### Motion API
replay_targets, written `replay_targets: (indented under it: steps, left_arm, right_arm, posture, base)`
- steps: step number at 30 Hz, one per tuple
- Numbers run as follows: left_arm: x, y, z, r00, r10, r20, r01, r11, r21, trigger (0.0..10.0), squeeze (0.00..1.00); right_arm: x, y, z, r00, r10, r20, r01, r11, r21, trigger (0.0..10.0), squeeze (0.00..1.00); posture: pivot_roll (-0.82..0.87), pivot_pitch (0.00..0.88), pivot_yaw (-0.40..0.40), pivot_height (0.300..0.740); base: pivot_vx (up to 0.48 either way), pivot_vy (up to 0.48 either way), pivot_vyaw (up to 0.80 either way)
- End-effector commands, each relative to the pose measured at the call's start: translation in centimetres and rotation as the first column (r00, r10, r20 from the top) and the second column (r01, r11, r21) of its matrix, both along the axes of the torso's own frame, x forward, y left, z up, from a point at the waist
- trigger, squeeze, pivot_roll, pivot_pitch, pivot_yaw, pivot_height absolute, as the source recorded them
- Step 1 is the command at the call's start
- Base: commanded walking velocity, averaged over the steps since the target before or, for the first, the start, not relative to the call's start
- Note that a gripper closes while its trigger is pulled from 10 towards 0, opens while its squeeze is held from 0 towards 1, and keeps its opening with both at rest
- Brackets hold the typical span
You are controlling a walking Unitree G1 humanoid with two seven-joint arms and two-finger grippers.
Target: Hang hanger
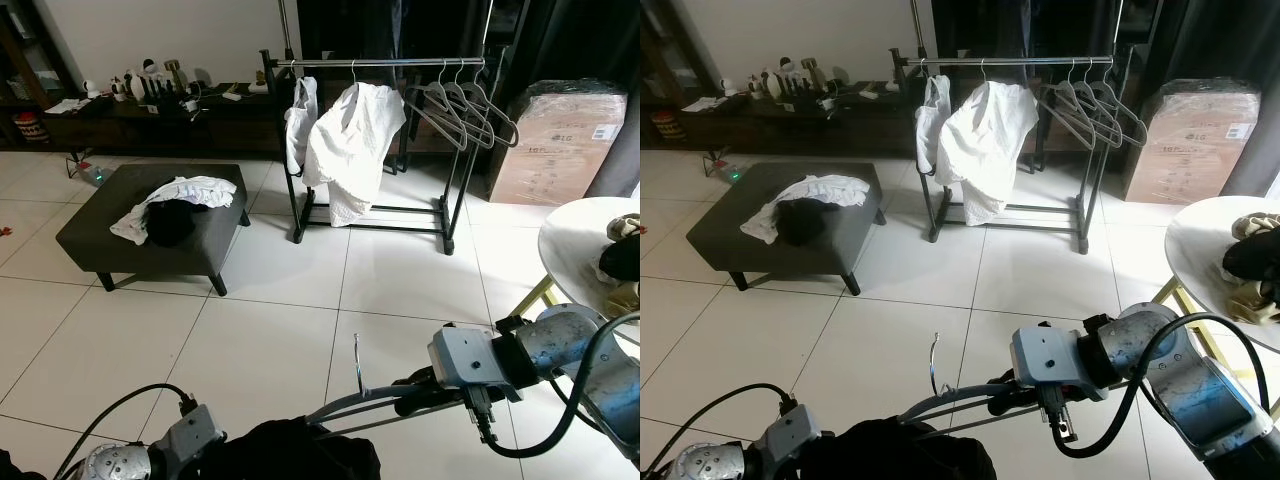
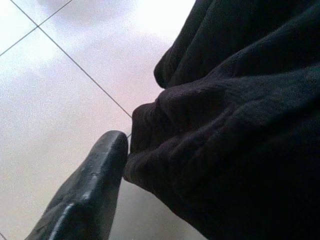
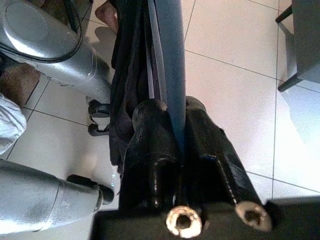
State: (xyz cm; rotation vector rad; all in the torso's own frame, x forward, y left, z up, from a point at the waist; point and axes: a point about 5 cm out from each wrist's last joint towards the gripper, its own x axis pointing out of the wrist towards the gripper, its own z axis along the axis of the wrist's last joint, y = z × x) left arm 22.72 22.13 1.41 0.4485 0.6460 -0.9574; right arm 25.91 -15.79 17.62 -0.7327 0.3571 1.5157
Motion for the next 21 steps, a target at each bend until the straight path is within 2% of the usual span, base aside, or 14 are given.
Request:
replay_targets:
  steps: [1,21]
  left_arm:
    - [-0.15,-0.17,-0.46,1.000,-0.018,-0.019,0.018,1.000,-0.002,0.0,0.00]
    - [0.06,-0.22,-0.56,0.998,-0.023,-0.050,0.021,0.999,-0.043,0.0,0.00]
  right_arm:
    - [-0.27,1.22,2.27,0.996,0.062,0.068,-0.069,0.992,0.104,0.0,0.00]
    - [-0.20,1.12,2.34,0.997,0.048,0.068,-0.056,0.993,0.108,0.0,0.00]
  posture:
    - [-0.14,0.111,0.046,0.740]
    - [-0.14,0.112,0.045,0.740]
  base:
    - [0.000,0.000,0.00]
    - [0.000,0.000,0.00]
